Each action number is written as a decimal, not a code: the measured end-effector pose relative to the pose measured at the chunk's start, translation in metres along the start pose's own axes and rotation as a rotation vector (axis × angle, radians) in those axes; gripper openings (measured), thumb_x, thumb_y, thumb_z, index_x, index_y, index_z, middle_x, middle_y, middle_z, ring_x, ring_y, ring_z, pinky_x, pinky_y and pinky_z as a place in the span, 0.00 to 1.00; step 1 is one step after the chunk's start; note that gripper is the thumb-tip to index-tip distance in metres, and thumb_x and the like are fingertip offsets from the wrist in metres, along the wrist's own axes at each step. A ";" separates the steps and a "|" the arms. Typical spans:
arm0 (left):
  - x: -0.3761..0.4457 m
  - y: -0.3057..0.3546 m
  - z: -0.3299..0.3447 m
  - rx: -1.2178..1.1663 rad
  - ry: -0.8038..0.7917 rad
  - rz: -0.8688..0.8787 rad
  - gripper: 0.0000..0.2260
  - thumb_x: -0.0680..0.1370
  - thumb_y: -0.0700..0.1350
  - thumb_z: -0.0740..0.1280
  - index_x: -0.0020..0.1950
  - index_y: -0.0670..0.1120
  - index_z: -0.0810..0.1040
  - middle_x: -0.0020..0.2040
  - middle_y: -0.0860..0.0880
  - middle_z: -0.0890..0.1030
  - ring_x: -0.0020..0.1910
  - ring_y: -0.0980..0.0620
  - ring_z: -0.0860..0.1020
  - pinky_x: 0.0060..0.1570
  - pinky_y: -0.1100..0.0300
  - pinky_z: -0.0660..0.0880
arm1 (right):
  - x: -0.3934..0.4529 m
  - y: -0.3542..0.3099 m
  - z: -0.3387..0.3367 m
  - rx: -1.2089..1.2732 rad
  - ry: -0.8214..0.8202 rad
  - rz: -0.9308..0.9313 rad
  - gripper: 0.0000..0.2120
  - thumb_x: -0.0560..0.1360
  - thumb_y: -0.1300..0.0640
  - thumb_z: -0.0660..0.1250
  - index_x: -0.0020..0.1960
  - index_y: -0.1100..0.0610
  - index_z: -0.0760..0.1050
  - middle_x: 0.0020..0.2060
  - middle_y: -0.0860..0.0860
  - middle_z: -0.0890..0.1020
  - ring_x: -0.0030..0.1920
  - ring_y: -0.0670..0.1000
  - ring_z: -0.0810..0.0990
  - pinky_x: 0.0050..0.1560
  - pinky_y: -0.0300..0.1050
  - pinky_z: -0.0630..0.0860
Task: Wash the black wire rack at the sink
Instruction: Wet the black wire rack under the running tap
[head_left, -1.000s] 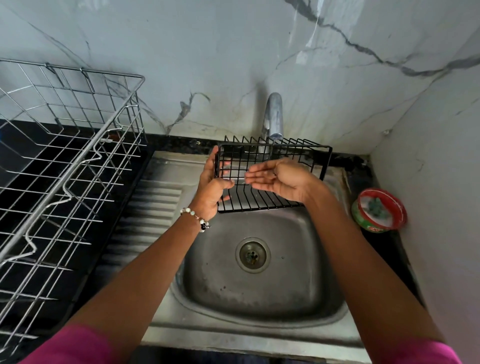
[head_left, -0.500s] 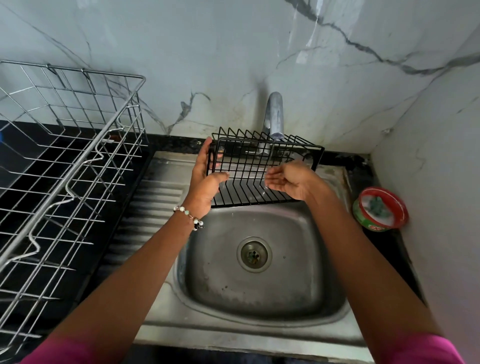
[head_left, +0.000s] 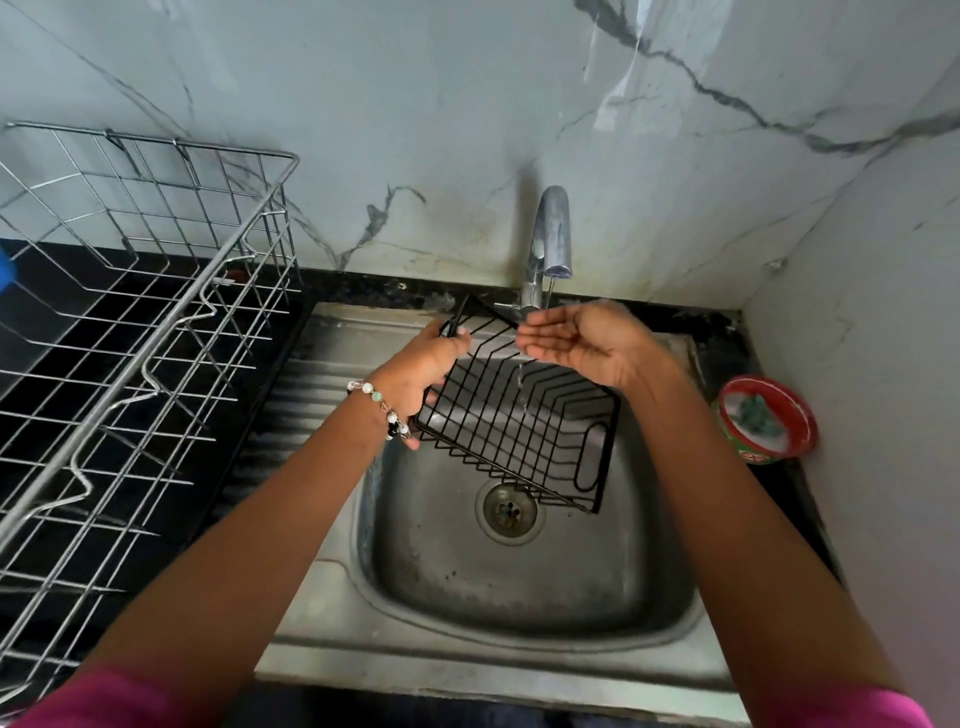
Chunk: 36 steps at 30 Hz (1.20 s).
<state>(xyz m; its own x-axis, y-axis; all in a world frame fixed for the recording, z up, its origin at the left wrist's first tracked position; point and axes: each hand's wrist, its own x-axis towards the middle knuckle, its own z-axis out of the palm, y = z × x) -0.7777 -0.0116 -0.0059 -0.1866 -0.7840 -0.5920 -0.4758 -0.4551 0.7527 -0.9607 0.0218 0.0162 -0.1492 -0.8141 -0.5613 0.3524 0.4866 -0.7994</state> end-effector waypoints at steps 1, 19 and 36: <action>-0.004 0.003 0.000 0.036 -0.030 -0.076 0.20 0.81 0.58 0.59 0.73 0.57 0.63 0.67 0.46 0.70 0.58 0.45 0.71 0.39 0.47 0.73 | -0.002 -0.004 0.002 0.007 -0.019 -0.017 0.14 0.80 0.68 0.52 0.56 0.73 0.74 0.52 0.67 0.80 0.55 0.62 0.81 0.57 0.53 0.78; -0.020 0.016 -0.007 0.212 -0.061 -0.259 0.31 0.74 0.65 0.64 0.74 0.57 0.62 0.71 0.42 0.66 0.62 0.37 0.71 0.36 0.33 0.75 | 0.008 0.000 -0.025 -0.093 0.132 0.079 0.15 0.77 0.72 0.49 0.51 0.71 0.74 0.53 0.67 0.79 0.55 0.61 0.80 0.57 0.53 0.77; -0.006 -0.001 -0.024 0.056 0.095 0.069 0.31 0.78 0.50 0.66 0.77 0.60 0.56 0.74 0.47 0.67 0.71 0.45 0.67 0.71 0.46 0.62 | 0.008 0.002 -0.013 0.066 -0.079 -0.046 0.17 0.76 0.74 0.50 0.58 0.71 0.74 0.53 0.65 0.81 0.53 0.60 0.82 0.54 0.49 0.80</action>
<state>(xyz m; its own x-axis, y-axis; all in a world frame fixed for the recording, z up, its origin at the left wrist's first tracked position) -0.7553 -0.0168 0.0040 -0.1395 -0.8503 -0.5075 -0.5126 -0.3765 0.7717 -0.9733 0.0205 0.0074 -0.0940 -0.8586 -0.5039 0.4075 0.4286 -0.8064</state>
